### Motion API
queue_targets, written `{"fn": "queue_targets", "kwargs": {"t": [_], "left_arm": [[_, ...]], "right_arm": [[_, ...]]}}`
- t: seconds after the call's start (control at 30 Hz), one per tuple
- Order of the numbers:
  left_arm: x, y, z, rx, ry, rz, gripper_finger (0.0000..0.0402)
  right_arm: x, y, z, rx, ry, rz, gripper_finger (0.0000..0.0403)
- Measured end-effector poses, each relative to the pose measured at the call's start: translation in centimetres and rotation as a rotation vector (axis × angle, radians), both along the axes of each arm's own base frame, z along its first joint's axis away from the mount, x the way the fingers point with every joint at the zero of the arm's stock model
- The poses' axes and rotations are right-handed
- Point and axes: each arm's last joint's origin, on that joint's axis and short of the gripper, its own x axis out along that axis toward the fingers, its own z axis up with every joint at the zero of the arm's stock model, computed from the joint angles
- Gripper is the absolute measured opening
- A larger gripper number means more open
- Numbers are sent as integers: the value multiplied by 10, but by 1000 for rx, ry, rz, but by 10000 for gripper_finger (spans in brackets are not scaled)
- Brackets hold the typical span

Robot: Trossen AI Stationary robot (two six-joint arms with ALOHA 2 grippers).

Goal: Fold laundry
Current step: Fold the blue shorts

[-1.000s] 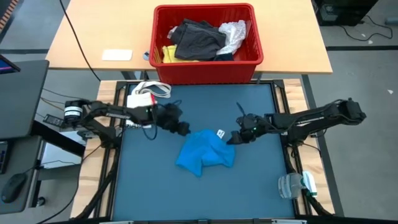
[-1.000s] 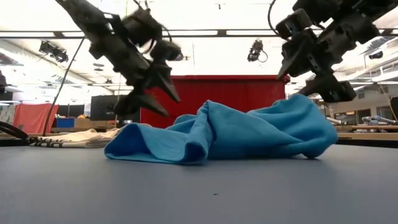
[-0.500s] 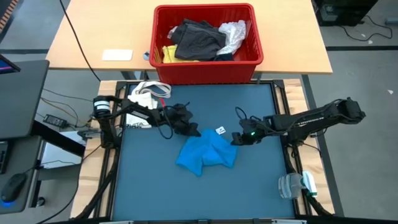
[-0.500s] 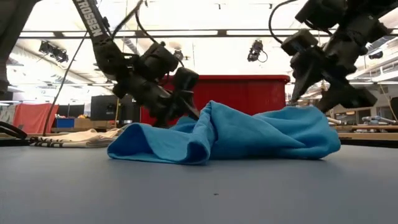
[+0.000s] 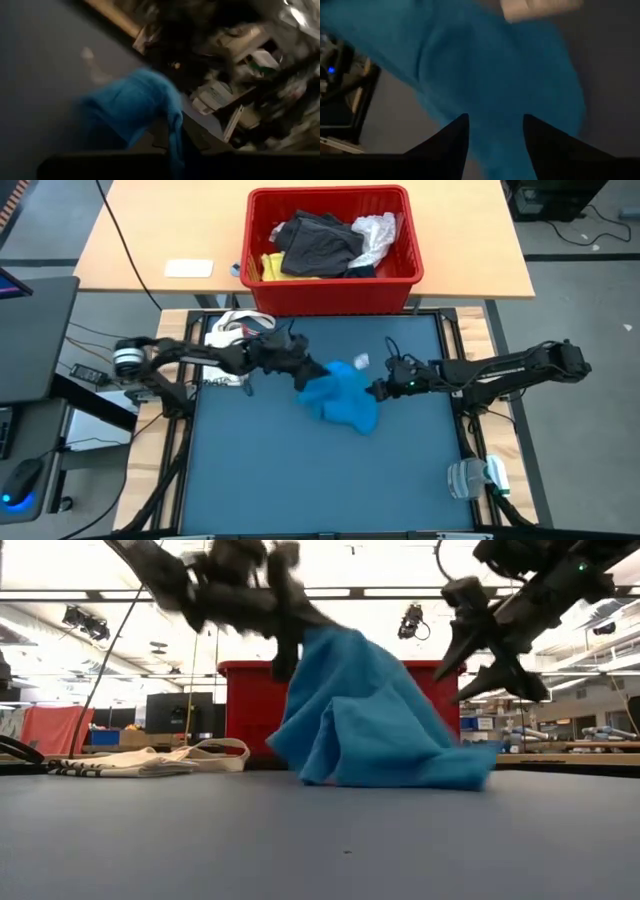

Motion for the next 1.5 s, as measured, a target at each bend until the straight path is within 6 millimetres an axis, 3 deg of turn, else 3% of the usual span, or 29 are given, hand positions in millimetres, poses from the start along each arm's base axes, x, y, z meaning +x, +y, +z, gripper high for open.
{"fn": "queue_targets", "kwargs": {"t": [0.1,0.2,0.3,0.4,0.63,0.8,1.1,1.33,1.5], "left_arm": [[-5,-27,-9,90,157,-58,15],[-10,-57,-52,98,486,-65,25],[-10,-76,-73,69,624,-36,56],[-10,-84,-79,21,669,-9,98],[-18,-77,-58,-7,643,60,191],[-33,-72,-44,58,667,108,227],[-37,-78,-52,-12,740,83,238],[-40,-83,-51,-15,766,71,238],[-41,-83,-51,-15,770,70,238]], "right_arm": [[-5,1,0,-33,35,20,189],[-7,4,-4,-40,86,69,189],[-4,7,-10,-38,123,120,189],[1,8,-13,-34,115,173,190],[21,-21,-16,-147,54,296,190],[52,-50,-12,-309,68,439,190],[124,-110,-25,-433,112,581,190],[164,-128,-41,-488,154,735,190],[180,-134,-59,-500,194,787,190]]}}
